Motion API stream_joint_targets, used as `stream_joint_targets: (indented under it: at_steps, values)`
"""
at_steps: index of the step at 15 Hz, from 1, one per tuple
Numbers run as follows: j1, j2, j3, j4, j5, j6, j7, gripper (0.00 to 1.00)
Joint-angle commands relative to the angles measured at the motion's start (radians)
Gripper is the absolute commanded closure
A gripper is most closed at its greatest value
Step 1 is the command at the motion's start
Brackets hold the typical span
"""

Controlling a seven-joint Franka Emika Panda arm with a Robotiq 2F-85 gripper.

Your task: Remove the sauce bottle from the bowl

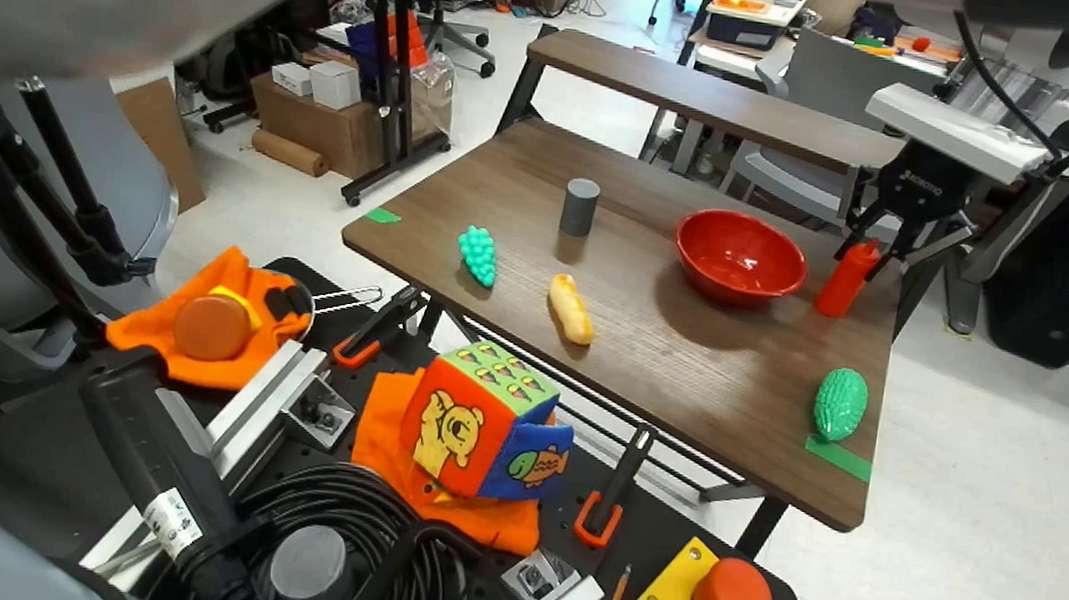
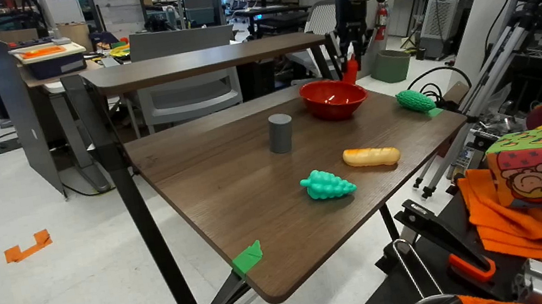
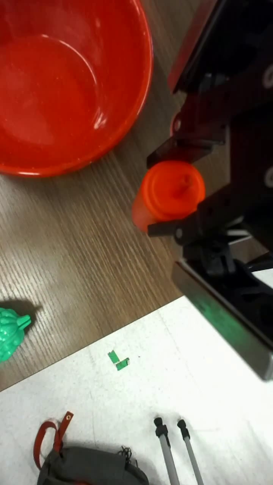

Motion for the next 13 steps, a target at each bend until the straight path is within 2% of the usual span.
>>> stream_joint_targets:
  at_steps: [1, 5, 6, 7, 8, 9, 13]
  values:
    - [-0.027, 0.054, 0.025, 0.117, 0.01, -0.099, -0.046, 0.34]
    - [-0.001, -0.012, -0.001, 0.088, -0.013, -0.106, -0.06, 0.06]
    - [0.01, -0.061, -0.007, 0.047, -0.02, -0.095, -0.051, 0.01]
    - [0.013, -0.101, -0.007, 0.016, -0.015, -0.101, -0.031, 0.0]
    - [0.0, -0.014, -0.001, 0.082, -0.008, -0.079, -0.041, 0.0]
    - [0.002, -0.033, -0.001, 0.077, -0.008, -0.079, -0.041, 0.03]
    - [0.001, -0.018, -0.001, 0.073, -0.008, -0.078, -0.041, 0.0]
